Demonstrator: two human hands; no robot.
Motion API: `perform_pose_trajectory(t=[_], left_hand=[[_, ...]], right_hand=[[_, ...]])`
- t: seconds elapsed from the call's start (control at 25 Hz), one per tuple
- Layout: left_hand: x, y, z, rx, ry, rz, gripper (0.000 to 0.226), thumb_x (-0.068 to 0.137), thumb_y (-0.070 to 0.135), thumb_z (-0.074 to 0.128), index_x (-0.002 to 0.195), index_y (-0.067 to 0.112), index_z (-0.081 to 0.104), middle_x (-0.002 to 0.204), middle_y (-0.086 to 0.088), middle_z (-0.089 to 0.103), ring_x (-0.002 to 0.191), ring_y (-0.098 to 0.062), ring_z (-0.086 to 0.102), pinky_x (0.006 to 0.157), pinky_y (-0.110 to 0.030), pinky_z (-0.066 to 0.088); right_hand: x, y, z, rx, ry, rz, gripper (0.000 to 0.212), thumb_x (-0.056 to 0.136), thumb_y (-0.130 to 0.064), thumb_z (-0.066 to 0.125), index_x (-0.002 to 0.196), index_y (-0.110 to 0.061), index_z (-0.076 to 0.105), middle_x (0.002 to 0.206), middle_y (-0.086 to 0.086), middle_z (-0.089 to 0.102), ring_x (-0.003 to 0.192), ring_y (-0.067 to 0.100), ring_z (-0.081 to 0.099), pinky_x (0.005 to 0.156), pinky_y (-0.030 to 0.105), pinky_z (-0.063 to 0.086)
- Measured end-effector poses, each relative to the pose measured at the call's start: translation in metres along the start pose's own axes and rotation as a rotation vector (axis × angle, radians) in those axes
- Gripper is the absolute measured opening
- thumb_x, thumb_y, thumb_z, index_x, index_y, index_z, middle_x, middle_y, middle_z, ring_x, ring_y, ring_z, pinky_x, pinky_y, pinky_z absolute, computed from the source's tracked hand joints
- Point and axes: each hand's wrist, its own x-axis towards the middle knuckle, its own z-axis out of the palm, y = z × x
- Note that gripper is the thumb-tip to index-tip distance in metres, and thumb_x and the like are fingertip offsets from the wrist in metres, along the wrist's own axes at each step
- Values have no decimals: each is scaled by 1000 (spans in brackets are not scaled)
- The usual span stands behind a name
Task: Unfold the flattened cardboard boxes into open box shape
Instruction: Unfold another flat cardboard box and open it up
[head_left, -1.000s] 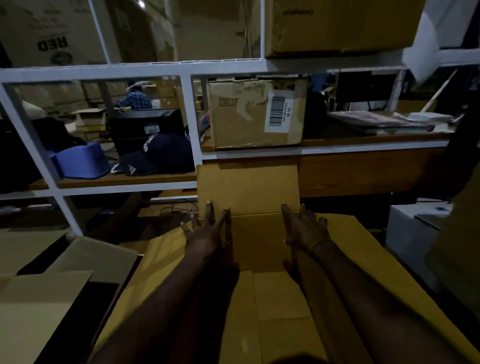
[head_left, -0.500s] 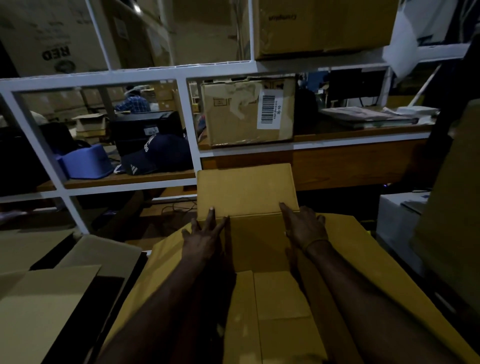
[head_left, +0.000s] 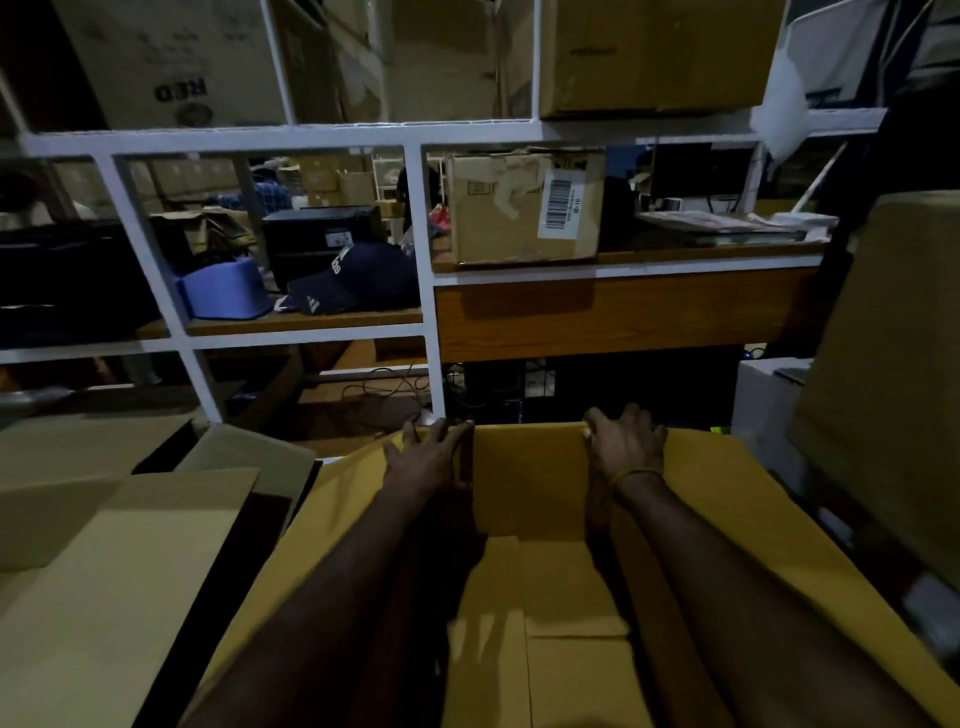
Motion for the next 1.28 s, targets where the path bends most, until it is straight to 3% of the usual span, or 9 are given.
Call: perform_pose_trajectory(t=[0.08,0.16,0.28,0.48,0.72,0.92,1.12,1.28], left_hand=[[-11,-2,-2,14,-64,25,107,80,67,64,154,43,-8,165,3,-13,148,-46,-6,109,-73,16],[-31,0,-1,52,-105,28,108,80,69,63,154,42,-12,164,-1,-19,149,-43,-8,108,-74,15],[-68,7,-4,69,-140,13,107,81,71,59,154,41,-14,163,-8,-21,149,-41,-11,109,-74,14],[-146,11,2,-46,-147,-19,103,78,78,54,153,46,-9,163,-4,-22,149,-39,-16,110,-73,15],[-235,30,4,-104,-134,-58,95,79,81,49,155,44,6,165,-4,-14,150,-31,-15,110,-73,12],[-309,30,19,-176,-112,-33,87,80,83,40,153,47,12,165,0,-12,150,-24,-18,112,-69,10],[-341,24,26,-191,-41,-126,81,78,86,38,150,51,22,166,3,-3,150,-32,-14,111,-71,9],[-346,32,15,-298,13,-198,75,83,80,42,149,46,30,164,3,16,151,-33,2,113,-70,15]], right_hand=[[-10,-2,-4,17,-99,26,44,100,-44,48,142,-36,39,145,22,32,134,42,33,108,60,26],[-25,0,-9,-7,-213,49,73,94,-50,56,153,-38,16,158,23,12,146,43,13,110,68,17],[-59,11,-22,-26,-291,47,95,88,-58,61,156,-33,0,163,17,-6,149,40,1,111,70,15],[-163,41,-45,-94,-280,-34,94,88,-67,54,157,-31,1,163,12,-6,149,39,4,111,65,23],[-273,47,-72,-75,-339,21,92,86,-72,49,156,-38,0,162,10,-13,147,43,2,110,65,21],[-350,66,-91,109,-361,66,84,87,-73,44,155,-44,3,164,7,-13,149,38,-2,117,61,13],[-446,84,-102,557,-150,433,80,85,-66,55,150,-54,8,160,-6,-23,150,33,-5,116,62,19],[-470,68,-96,579,-132,258,79,87,-62,57,149,-56,7,155,-11,-34,149,27,-4,115,53,25]])
